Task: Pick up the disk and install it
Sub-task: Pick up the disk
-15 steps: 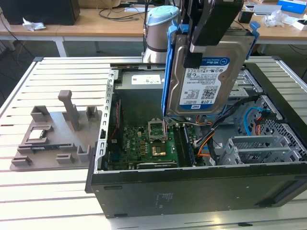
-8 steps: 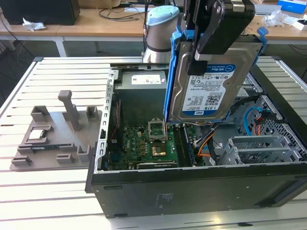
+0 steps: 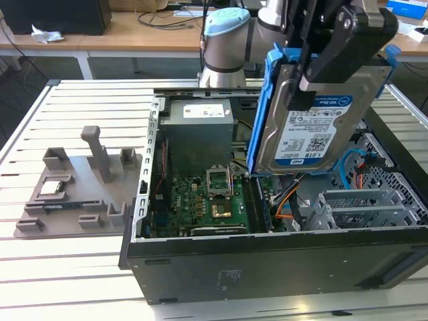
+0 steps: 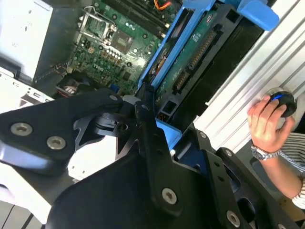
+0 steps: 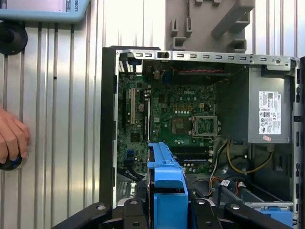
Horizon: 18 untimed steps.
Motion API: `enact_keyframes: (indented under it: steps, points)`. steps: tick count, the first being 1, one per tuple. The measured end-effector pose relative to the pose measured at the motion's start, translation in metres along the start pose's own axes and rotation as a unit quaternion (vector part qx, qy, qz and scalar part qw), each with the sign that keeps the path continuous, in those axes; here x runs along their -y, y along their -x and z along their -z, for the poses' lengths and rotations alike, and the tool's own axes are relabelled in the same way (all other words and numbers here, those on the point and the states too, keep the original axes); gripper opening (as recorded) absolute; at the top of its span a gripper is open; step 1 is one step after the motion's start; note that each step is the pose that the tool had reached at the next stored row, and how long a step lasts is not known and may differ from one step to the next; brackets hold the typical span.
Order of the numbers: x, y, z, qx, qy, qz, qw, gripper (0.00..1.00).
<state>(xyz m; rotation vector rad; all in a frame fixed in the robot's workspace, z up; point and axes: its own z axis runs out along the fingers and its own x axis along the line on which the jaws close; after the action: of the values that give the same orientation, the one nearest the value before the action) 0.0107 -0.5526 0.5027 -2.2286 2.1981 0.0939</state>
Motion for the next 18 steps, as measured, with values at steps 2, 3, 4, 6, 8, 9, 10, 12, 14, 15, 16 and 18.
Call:
enact_keyframes:
  steps: [2,3,4,6,8,9,10,12,14,15,16,18]
  points:
    - [0.004,-0.0049,-0.0011,0.0005,0.0005,0.0,1.0,0.37]
    - [0.0062,-0.0056,-0.0017,0.0006,0.0008,0.0,1.0,0.37]
    - [0.0088,-0.0062,-0.0025,0.0005,0.0011,0.0,1.0,0.37]
    - [0.0154,-0.0067,-0.0051,0.0005,0.0021,0.0,1.0,0.37]
    - [0.0227,-0.0069,-0.0082,0.0004,0.003,0.0,1.0,0.37]
    - [0.0284,-0.0072,-0.0106,0.0006,0.0036,0.0,1.0,0.37]
    - [0.0376,-0.0075,-0.0142,0.0005,0.0047,0.0,1.0,0.37]
    - [0.0491,-0.0079,-0.0193,0.0006,0.0063,0.0,1.0,0.37]
    - [0.0564,-0.0082,-0.0237,0.0005,0.0069,0.0,1.0,0.37]
    - [0.0614,-0.0084,-0.0259,0.0005,0.007,0.0,1.0,0.37]
    - [0.0667,-0.0083,-0.0276,0.0001,0.007,0.0,1.0,0.37]
    - [0.0735,-0.0082,-0.0286,0.0,0.007,0.0,1.0,0.37]
